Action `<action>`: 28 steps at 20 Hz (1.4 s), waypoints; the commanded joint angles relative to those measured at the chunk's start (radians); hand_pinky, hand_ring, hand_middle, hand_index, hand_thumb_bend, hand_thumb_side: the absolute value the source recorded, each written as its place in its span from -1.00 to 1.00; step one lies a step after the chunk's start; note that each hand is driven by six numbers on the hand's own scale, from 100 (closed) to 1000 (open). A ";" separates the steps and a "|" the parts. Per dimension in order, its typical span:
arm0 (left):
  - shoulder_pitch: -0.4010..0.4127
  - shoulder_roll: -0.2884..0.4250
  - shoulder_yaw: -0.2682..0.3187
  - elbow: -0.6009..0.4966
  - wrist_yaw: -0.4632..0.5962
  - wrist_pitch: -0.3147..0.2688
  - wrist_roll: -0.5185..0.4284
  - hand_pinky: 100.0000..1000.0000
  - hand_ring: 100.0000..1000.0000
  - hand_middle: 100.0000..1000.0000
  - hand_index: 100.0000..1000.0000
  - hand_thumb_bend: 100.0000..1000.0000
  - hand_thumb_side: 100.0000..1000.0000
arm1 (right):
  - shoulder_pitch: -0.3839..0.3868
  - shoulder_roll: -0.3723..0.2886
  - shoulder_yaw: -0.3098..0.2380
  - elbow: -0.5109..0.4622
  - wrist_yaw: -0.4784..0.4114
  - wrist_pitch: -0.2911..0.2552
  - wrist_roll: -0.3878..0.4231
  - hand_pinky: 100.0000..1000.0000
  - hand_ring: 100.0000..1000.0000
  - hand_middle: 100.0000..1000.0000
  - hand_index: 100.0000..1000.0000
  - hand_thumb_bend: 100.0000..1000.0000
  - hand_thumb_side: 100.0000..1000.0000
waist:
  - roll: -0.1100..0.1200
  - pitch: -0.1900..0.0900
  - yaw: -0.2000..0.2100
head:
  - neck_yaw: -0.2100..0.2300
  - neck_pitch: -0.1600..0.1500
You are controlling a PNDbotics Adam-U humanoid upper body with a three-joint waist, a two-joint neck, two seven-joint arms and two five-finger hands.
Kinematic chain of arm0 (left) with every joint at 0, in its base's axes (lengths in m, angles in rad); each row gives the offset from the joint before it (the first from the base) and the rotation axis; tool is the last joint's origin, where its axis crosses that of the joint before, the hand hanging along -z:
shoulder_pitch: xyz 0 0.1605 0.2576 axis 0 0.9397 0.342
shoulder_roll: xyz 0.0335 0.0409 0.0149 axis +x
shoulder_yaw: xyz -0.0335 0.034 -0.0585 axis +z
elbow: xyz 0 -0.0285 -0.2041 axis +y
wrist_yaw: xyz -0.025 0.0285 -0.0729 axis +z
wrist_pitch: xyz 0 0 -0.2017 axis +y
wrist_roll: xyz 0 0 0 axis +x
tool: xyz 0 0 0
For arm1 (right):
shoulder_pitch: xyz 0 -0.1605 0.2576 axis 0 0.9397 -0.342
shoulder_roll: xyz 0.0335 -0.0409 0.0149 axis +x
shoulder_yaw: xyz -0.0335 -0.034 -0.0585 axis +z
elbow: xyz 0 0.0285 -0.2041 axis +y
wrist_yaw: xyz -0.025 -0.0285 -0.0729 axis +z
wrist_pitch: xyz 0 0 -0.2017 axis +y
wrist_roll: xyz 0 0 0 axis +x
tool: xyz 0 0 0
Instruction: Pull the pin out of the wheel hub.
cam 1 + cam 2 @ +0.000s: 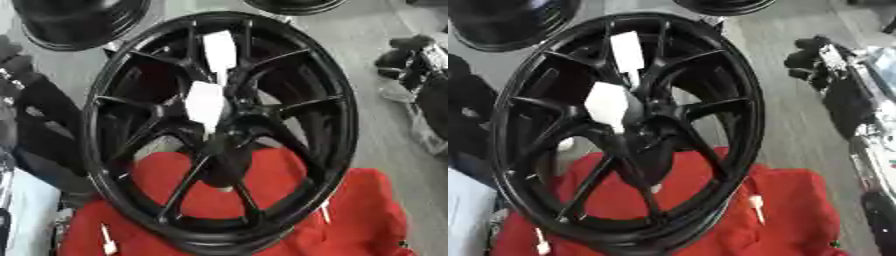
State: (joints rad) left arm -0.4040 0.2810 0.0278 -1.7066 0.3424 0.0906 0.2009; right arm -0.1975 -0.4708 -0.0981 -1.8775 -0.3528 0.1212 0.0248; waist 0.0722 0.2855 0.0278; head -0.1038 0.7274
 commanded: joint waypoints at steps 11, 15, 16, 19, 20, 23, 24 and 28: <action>-0.014 0.016 0.004 -0.015 -0.006 -0.003 -0.006 0.47 0.52 0.38 0.54 -1.00 0.53 | -0.025 -0.025 -0.001 0.001 -0.003 0.007 0.007 0.61 0.46 0.15 0.45 -1.00 0.32 | -0.004 -0.020 0.005 | 0.002 -0.006; -0.013 0.019 0.004 -0.016 -0.005 -0.004 -0.009 0.47 0.52 0.38 0.53 -1.00 0.53 | -0.048 -0.050 -0.006 0.001 -0.023 -0.001 0.000 0.61 0.47 0.16 0.45 -1.00 0.25 | -0.011 -0.025 0.006 | 0.000 -0.003; -0.011 0.022 0.004 -0.015 -0.005 -0.003 -0.009 0.47 0.52 0.38 0.53 -1.00 0.53 | -0.056 -0.068 -0.007 -0.006 -0.032 -0.009 -0.001 0.61 0.47 0.16 0.45 -1.00 0.21 | -0.015 -0.028 0.004 | 0.000 0.000; -0.004 0.030 0.006 -0.012 -0.008 -0.002 -0.006 0.47 0.52 0.38 0.53 -1.00 0.53 | -0.083 -0.129 -0.010 -0.026 -0.066 -0.035 -0.011 0.61 0.48 0.17 0.46 -1.00 0.11 | -0.027 -0.037 -0.002 | 0.003 0.010; -0.001 0.033 0.007 -0.011 -0.009 -0.003 -0.005 0.47 0.52 0.38 0.53 -1.00 0.53 | -0.094 -0.153 -0.009 -0.032 -0.077 -0.044 -0.012 0.61 0.48 0.17 0.46 -1.00 0.08 | -0.030 -0.039 -0.005 | 0.004 0.014; 0.009 0.044 0.010 -0.007 -0.011 -0.002 -0.002 0.46 0.52 0.38 0.53 -1.00 0.53 | -0.139 -0.226 0.003 -0.046 -0.110 -0.064 -0.009 0.61 0.49 0.19 0.47 -1.00 -0.02 | -0.041 -0.047 -0.015 | 0.007 0.022; 0.013 0.048 0.009 -0.005 -0.012 -0.002 -0.001 0.46 0.52 0.38 0.53 -1.00 0.53 | -0.159 -0.251 0.010 -0.047 -0.119 -0.068 -0.006 0.62 0.50 0.20 0.47 -1.00 -0.05 | -0.044 -0.049 -0.018 | 0.006 0.025; 0.027 0.063 0.009 0.001 -0.017 -0.001 -0.001 0.46 0.52 0.38 0.53 -1.00 0.54 | -0.260 -0.356 0.053 -0.040 -0.137 -0.081 0.034 0.62 0.52 0.22 0.49 -1.00 -0.19 | -0.056 -0.059 -0.030 | 0.004 0.031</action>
State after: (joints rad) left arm -0.3708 0.3122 0.0282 -1.6956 0.3294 0.0899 0.1972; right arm -0.4415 -0.7620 -0.0483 -1.9027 -0.4789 0.0463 0.0471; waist 0.0177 0.2516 -0.0012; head -0.0992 0.7547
